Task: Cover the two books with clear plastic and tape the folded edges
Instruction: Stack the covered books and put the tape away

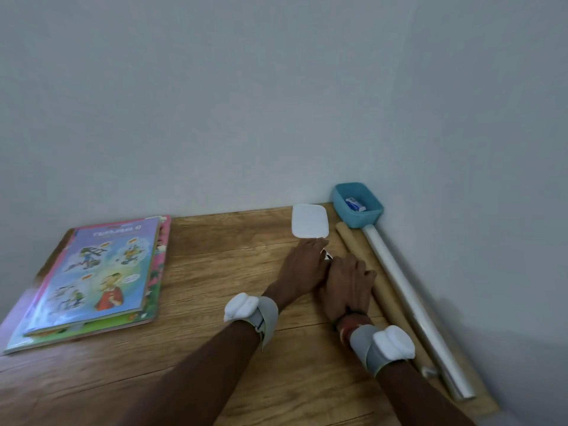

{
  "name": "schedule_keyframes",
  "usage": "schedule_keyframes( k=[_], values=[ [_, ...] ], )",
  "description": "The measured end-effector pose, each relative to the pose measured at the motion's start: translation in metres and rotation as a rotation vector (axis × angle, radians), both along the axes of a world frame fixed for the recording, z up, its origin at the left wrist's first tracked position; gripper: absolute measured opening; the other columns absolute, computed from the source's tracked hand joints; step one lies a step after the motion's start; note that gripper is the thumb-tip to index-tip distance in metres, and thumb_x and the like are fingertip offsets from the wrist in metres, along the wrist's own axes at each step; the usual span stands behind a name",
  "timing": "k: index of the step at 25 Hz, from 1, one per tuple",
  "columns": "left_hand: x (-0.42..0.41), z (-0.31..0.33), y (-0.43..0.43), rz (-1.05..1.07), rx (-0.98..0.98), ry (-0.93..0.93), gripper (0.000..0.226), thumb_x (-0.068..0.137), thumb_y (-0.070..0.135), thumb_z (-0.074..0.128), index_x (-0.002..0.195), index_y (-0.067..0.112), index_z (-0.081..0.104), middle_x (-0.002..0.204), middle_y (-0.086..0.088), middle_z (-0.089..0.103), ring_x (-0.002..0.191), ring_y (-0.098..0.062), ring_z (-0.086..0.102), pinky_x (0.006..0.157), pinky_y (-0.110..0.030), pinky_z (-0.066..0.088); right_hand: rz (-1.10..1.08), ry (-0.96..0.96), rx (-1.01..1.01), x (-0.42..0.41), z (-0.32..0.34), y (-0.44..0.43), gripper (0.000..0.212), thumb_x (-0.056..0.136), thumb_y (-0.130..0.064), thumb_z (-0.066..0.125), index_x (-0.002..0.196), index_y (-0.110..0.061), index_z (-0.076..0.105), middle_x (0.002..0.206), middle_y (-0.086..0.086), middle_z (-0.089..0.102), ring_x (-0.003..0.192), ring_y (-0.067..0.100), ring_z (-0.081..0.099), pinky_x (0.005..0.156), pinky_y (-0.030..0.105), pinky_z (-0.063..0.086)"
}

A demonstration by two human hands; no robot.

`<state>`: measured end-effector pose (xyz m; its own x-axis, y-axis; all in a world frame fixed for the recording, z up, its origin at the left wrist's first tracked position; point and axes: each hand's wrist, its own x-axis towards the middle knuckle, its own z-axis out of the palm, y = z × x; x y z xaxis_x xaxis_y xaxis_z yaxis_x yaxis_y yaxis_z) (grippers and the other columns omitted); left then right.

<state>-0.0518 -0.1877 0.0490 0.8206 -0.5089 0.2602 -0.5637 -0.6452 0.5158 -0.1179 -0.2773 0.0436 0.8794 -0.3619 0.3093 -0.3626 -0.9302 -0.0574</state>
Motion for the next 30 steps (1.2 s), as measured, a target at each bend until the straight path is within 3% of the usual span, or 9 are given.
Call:
schedule_keyframes(
  k=[2, 6, 8, 11, 15, 20, 24, 26, 30],
  values=[
    [0.005, -0.005, -0.008, 0.015, -0.006, 0.007, 0.039, 0.098, 0.024, 0.051, 0.135, 0.013, 0.054, 0.135, -0.008, 0.059, 0.127, -0.025, 0.047, 0.103, -0.038, 0.04, 0.063, 0.008, 0.077, -0.002, -0.006, -0.003, 0.026, 0.081, -0.022, 0.061, 0.106, -0.014, 0.062, 0.095, 0.013, 0.064, 0.088, 0.032, 0.058, 0.071, 0.04, 0.045],
    [0.011, -0.002, -0.018, 0.105, -0.167, 0.001, 0.036, 0.1, 0.024, 0.045, 0.134, 0.015, 0.055, 0.126, -0.007, 0.063, 0.116, -0.023, 0.056, 0.095, -0.034, 0.045, 0.188, -0.333, 0.326, 0.015, 0.005, -0.019, 0.029, 0.08, -0.015, 0.063, 0.108, -0.008, 0.067, 0.08, 0.017, 0.065, 0.075, 0.035, 0.06, 0.066, 0.04, 0.05],
    [0.014, 0.014, -0.034, 0.114, -0.248, -0.031, 0.042, 0.101, 0.033, 0.04, 0.136, 0.013, 0.052, 0.126, -0.007, 0.064, 0.113, -0.022, 0.058, 0.093, -0.031, 0.044, 0.146, -0.51, 0.385, 0.034, 0.02, -0.032, 0.027, 0.087, -0.023, 0.055, 0.103, -0.007, 0.07, 0.082, 0.017, 0.067, 0.076, 0.034, 0.062, 0.07, 0.039, 0.052],
    [0.037, 0.037, -0.067, 0.122, -0.262, 0.013, 0.052, 0.098, 0.037, 0.041, 0.14, 0.007, 0.044, 0.125, -0.012, 0.062, 0.111, -0.025, 0.059, 0.093, -0.034, 0.045, 0.073, -0.619, 0.515, 0.068, 0.05, -0.057, 0.026, 0.089, -0.02, 0.06, 0.105, -0.002, 0.07, 0.095, 0.021, 0.068, 0.09, 0.038, 0.061, 0.079, 0.039, 0.048],
    [0.078, 0.036, -0.088, -0.01, 0.111, -0.034, 0.046, 0.097, 0.024, 0.052, 0.139, 0.006, 0.044, 0.141, -0.02, 0.048, 0.127, -0.037, 0.046, 0.101, -0.052, 0.043, 0.056, -0.374, 0.529, 0.111, 0.069, -0.091, 0.031, 0.094, -0.026, 0.054, 0.118, -0.009, 0.066, 0.112, 0.018, 0.065, 0.106, 0.034, 0.056, 0.088, 0.036, 0.04],
    [0.074, 0.019, -0.074, 0.17, 0.199, -0.081, 0.046, 0.095, 0.029, 0.054, 0.135, 0.008, 0.044, 0.139, -0.013, 0.049, 0.125, -0.032, 0.047, 0.1, -0.046, 0.043, 0.092, -0.187, 0.305, 0.134, 0.048, -0.106, 0.026, 0.094, -0.035, 0.049, 0.101, -0.021, 0.07, 0.103, 0.004, 0.071, 0.099, 0.027, 0.059, 0.084, 0.036, 0.028],
    [0.064, 0.006, -0.051, 0.37, 0.361, -0.016, 0.051, 0.092, 0.045, 0.056, 0.124, 0.006, 0.048, 0.13, -0.015, 0.055, 0.117, -0.033, 0.051, 0.091, -0.043, 0.046, 0.063, -0.163, 0.285, 0.14, 0.037, -0.1, 0.042, 0.096, -0.046, 0.04, 0.09, -0.021, 0.072, 0.09, 0.003, 0.071, 0.088, 0.024, 0.06, 0.089, 0.04, 0.028],
    [0.061, 0.01, -0.049, 0.392, 0.332, -0.042, 0.04, 0.094, 0.039, 0.055, 0.117, 0.007, 0.051, 0.118, -0.014, 0.061, 0.108, -0.03, 0.056, 0.085, -0.04, 0.049, 0.045, -0.122, 0.308, 0.141, 0.031, -0.098, 0.055, 0.097, -0.053, 0.032, 0.088, -0.019, 0.074, 0.091, 0.006, 0.071, 0.091, 0.027, 0.061, 0.096, 0.044, 0.031],
    [0.056, 0.03, -0.047, 0.238, 0.501, -0.128, 0.024, 0.095, 0.009, 0.048, 0.116, 0.002, 0.056, 0.12, -0.016, 0.06, 0.104, -0.031, 0.061, 0.085, -0.036, 0.05, 0.087, -0.18, 0.306, 0.136, 0.035, -0.095, 0.059, 0.098, -0.053, 0.03, 0.083, -0.017, 0.074, 0.089, 0.006, 0.071, 0.092, 0.029, 0.06, 0.093, 0.045, 0.033]
  ],
)
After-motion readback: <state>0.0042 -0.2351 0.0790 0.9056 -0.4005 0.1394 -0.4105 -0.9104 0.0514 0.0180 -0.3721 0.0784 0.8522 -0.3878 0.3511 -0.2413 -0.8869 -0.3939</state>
